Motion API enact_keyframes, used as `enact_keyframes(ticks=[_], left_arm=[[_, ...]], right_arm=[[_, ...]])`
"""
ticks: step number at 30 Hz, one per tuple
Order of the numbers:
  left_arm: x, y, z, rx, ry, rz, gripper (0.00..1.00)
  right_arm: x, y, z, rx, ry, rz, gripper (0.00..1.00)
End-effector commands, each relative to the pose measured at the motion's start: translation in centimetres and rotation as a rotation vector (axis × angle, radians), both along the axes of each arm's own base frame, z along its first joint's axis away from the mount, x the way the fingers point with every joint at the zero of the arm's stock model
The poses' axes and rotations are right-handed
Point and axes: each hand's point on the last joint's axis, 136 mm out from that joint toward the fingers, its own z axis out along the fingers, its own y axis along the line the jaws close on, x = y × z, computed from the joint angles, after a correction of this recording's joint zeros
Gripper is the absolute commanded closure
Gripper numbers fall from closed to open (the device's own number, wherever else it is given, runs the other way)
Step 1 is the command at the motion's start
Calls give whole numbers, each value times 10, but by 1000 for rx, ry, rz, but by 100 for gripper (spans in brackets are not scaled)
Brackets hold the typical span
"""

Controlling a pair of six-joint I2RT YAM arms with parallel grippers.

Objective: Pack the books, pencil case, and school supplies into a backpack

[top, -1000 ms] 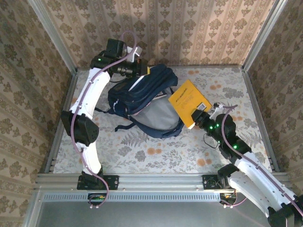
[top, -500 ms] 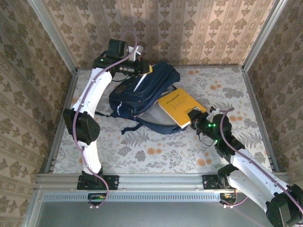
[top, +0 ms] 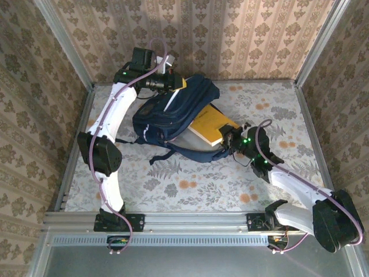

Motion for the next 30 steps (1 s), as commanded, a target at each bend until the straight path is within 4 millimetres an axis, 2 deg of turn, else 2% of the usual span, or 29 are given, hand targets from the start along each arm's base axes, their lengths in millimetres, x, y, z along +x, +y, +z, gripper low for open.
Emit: enact_keyframes(ticks=[1,6,12,15,21,24,27,30], left_arm=[[-9,-5,54,-119,-145,-68,100],[-7,-7,54,-131,-137,-70,100],[-8,-8,62,-158,-136,-79,100],[-9,-8,68,-166,-145,-81,100],[-10,3,80,-182,-167,-62,100],[-10,4,82,-196,-161,-64,100],[-11,-1,79,-207,-147,-82,100],[-14,-6,75,-205,-138,-100,100]], right_arm=[[9,11,76,118,-210,25,100],[19,17,76,113,-210,22,100],[32,39,64,92,-182,46,100],[38,40,38,5,-134,28,100],[43,21,-24,-232,-47,-47,100],[48,26,-53,-260,1,-26,100],[55,42,-65,-270,21,43,100],[63,58,-65,-264,14,101,100]])
